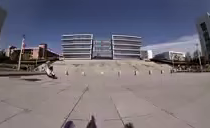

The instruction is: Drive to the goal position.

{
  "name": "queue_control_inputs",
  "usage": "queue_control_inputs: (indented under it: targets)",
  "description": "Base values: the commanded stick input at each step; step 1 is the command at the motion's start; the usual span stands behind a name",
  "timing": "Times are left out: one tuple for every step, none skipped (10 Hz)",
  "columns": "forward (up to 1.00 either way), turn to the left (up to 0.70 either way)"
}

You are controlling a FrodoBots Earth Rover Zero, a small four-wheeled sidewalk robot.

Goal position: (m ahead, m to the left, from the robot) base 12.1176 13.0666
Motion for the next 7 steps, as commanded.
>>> queue_control_inputs:
  targets:
    - [0.7,0.35]
    - [0.7,0.35]
    - [0.7,0.35]
    - [0.7,0.35]
    - [0.7,0.35]
    - [0.7,0.35]
    - [0.7,0.35]
